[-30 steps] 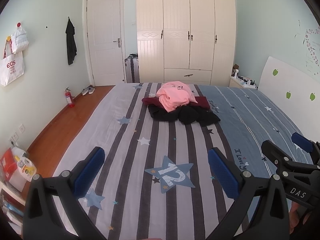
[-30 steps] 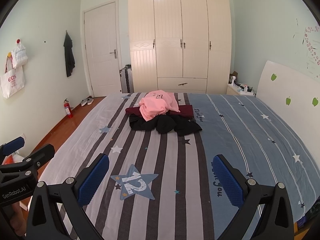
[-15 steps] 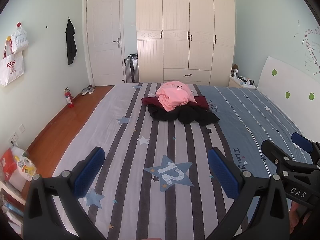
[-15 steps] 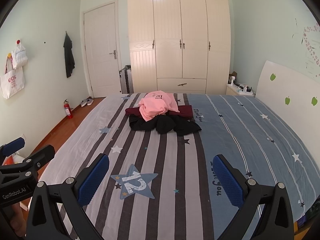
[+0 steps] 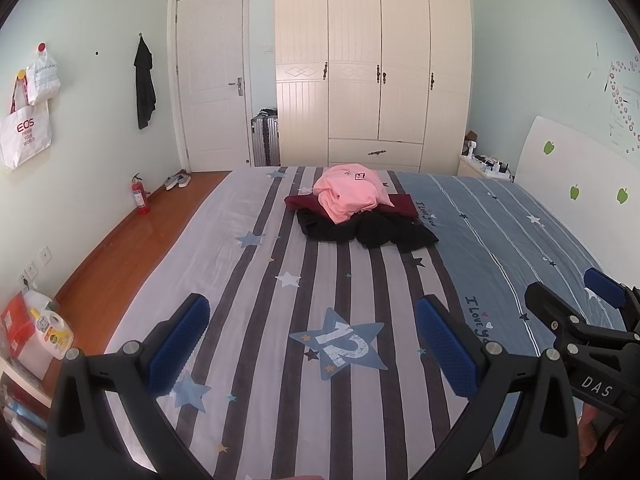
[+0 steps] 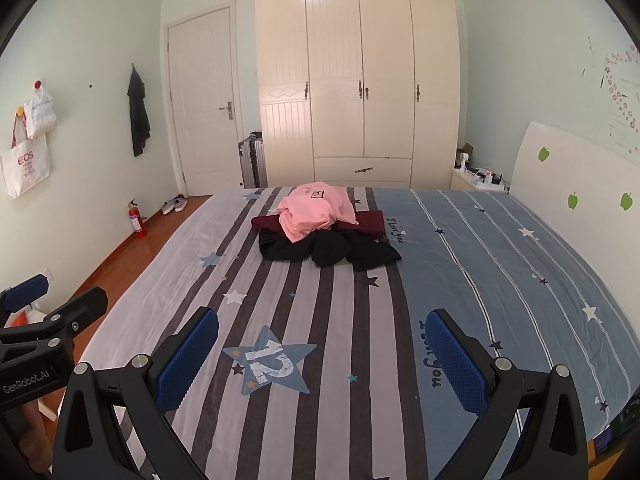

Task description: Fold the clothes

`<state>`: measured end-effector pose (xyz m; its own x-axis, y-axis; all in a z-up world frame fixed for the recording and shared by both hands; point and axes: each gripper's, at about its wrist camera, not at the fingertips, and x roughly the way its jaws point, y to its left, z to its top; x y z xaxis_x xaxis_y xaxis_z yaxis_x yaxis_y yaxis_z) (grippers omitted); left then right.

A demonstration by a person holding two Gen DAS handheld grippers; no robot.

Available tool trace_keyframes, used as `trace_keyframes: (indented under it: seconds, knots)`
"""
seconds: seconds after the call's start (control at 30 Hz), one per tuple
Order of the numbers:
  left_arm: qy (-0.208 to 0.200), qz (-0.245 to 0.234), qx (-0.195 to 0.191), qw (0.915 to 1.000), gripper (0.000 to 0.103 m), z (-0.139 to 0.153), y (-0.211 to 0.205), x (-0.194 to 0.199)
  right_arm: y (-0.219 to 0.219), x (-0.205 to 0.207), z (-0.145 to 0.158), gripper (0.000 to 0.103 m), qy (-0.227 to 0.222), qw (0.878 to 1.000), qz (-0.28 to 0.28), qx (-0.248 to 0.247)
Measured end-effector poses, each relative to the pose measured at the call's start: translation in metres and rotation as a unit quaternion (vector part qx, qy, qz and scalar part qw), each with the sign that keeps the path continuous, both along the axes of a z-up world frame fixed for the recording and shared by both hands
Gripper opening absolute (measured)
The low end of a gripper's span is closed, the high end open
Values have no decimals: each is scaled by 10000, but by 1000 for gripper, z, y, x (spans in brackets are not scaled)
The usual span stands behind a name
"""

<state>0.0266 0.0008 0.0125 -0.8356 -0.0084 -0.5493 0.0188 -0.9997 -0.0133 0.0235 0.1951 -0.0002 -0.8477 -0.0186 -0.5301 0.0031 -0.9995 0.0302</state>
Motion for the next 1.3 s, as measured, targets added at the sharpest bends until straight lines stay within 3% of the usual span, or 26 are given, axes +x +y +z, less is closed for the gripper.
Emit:
trace_keyframes:
  seconds: [0.13, 0.3, 0.37, 0.53, 0.63, 0.77, 0.9, 0.97, 1.03, 1.13, 1.2, 1.3]
  knots:
    - [15, -33, 50, 10000, 102, 0, -1, 6, 0, 1, -4, 102, -7, 10000, 3, -9]
    - [-23, -105, 242, 9996, 102, 3, -6, 13, 3, -18, -40, 102, -72, 10000, 9, -18]
    - [-65, 216, 362, 9991, 102, 1, -9, 12, 4, -25, -55, 103, -98, 9999, 12, -22]
    - [-413, 220, 604, 9971, 102, -21, -21, 1, 6, -43, -91, 103, -163, 9999, 18, -31]
    - [-609, 294, 672, 9954, 102, -54, -29, -13, 8, -54, -113, 103, -202, 9998, 22, -37]
    - [-809, 418, 445, 9949, 102, -120, -36, -43, 10, -69, -142, 103, -254, 9997, 26, -44]
    - [-1055, 62, 961, 9897, 102, -198, -45, -88, 12, -84, -170, 103, -306, 9995, 31, -51]
    - [-899, 50, 1072, 9902, 102, -230, -47, -109, 13, -91, -185, 103, -332, 9994, 34, -55]
    - [-603, 158, 809, 9948, 102, -256, -45, -130, 17, -109, -204, 102, -433, 9990, -20, -116]
    - [-508, 201, 388, 9978, 102, -285, -38, -149, 24, -140, -233, 102, -609, 9978, -118, -225]
    - [-855, 173, 526, 9948, 102, -302, -38, -162, 29, -160, -252, 102, -725, 9968, -183, -297]
    - [-1154, 243, 683, 9907, 101, -304, -37, -173, 37, -191, -282, 102, -900, 9947, -281, -405]
